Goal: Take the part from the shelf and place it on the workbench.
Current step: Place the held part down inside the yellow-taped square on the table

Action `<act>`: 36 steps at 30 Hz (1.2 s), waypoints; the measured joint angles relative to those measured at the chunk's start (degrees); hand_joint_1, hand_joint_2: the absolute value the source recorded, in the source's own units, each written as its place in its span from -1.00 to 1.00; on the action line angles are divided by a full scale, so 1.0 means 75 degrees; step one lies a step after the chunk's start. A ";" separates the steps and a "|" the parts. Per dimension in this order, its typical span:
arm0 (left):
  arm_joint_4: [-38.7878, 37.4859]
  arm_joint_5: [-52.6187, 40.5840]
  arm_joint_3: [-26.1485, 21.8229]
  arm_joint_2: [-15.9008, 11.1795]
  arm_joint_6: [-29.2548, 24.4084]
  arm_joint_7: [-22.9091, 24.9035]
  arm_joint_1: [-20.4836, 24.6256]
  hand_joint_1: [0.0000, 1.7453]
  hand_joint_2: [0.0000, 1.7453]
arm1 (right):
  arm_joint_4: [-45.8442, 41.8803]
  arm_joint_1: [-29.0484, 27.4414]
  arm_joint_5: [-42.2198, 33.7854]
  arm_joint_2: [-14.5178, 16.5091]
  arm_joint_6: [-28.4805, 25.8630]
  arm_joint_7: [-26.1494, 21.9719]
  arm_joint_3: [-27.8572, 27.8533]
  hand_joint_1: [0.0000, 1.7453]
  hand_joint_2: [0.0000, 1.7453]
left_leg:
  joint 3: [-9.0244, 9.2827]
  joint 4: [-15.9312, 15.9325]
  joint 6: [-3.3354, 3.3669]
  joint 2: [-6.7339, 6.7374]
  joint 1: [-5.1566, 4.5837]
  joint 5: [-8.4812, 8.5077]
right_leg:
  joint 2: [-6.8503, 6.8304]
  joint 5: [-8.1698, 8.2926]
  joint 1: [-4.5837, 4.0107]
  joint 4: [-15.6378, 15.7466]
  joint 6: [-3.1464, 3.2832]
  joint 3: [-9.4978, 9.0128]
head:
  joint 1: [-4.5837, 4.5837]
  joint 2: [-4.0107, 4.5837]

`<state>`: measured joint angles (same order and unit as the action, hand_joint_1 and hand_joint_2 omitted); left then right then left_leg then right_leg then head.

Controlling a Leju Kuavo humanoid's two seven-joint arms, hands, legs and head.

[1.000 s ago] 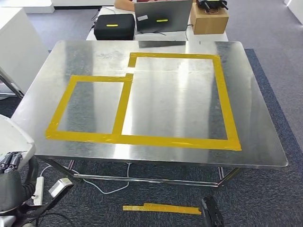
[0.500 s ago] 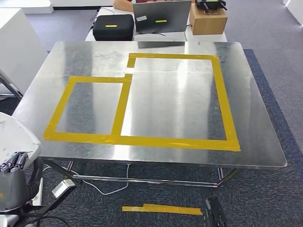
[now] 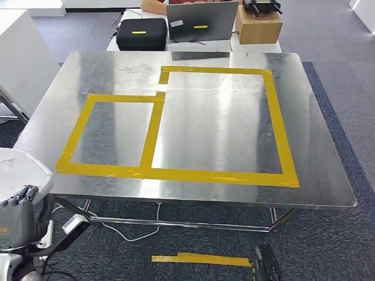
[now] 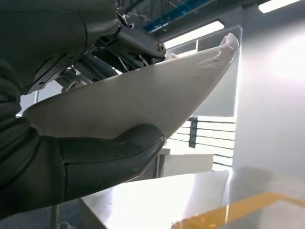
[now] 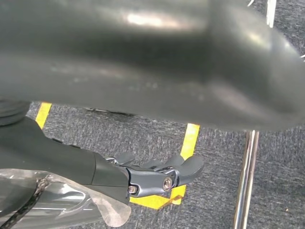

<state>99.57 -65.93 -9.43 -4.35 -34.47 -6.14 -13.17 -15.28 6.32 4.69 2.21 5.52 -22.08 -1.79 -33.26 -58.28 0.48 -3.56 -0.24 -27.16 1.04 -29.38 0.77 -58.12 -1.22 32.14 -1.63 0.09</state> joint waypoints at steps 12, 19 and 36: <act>-0.2218 -0.0105 -0.0278 -0.1129 0.0870 0.0372 0.1389 1.00 1.00 | 0.0000 0.0040 0.0109 -0.0010 0.0114 0.0007 -0.0001 -1.00 -1.00 | 0.0002 0.0000 -0.0001 0.0001 0.0004 0.0001 | 0.0004 0.0000 -0.0003 0.0000 0.0000 -0.0003 | 0.0000 0.0000; -0.3002 -0.0931 0.0160 -0.1426 0.0993 0.0529 0.2197 1.00 1.00 | 0.0000 0.0065 0.0214 -0.0023 0.0149 0.0052 -0.0003 -1.00 -1.00 | 0.0001 -0.0007 -0.0001 0.0000 0.0002 0.0001 | 0.0000 0.0001 -0.0001 0.0004 -0.0001 -0.0006 | 0.0001 0.0000; -0.3638 -0.2177 0.2169 -0.1322 0.1026 0.0568 0.3483 1.00 1.00 | 0.0000 0.0228 0.0440 -0.0023 0.0304 0.0206 0.0013 -1.00 -1.00 | -0.0001 -0.0019 0.0001 0.0005 0.0001 0.0000 | 0.0011 0.0011 -0.0001 0.0004 -0.0009 -0.0005 | 0.0001 0.0000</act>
<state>72.28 -82.26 6.84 -14.27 -26.77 -1.88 12.95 -15.28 8.03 7.99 2.03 7.81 -20.53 -1.69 -33.27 -58.42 0.49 -3.52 -0.23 -27.17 1.13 -29.29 0.77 -58.08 -1.29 32.10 -1.63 0.09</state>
